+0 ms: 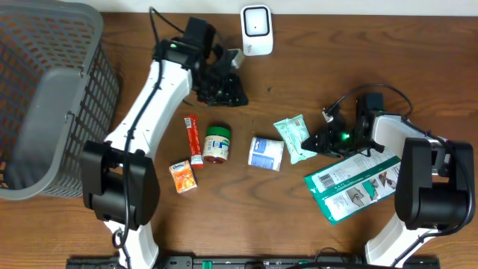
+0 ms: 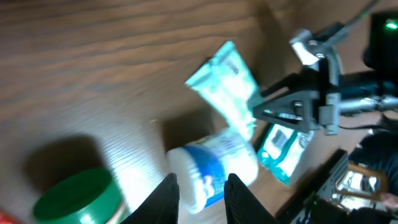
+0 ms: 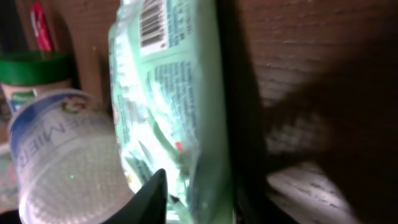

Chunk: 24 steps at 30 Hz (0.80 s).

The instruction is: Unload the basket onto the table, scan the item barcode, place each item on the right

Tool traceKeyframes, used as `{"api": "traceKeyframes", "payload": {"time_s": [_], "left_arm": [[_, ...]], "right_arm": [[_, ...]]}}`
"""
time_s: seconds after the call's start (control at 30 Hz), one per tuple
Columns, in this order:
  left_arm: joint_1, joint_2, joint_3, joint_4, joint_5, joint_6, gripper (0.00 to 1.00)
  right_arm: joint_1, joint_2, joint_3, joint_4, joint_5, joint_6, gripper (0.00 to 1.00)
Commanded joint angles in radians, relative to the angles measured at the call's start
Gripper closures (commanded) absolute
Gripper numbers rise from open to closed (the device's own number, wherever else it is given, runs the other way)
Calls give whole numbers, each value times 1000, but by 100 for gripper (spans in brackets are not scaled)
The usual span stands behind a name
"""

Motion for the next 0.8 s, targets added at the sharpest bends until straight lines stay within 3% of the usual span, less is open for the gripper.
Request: {"api": "traceKeyframes", "payload": {"time_s": [0.0, 0.2, 0.77], "left_arm": [[-42, 22, -5, 21, 34, 25, 74], [-125, 87, -5, 56, 34, 22, 77], [-273, 198, -6, 153, -60, -9, 78]], "right_arm": [[11, 23, -31, 13, 58, -4, 78], [8, 23, -32, 18, 58, -4, 99], [-25, 21, -12, -46, 58, -6, 99]]}}
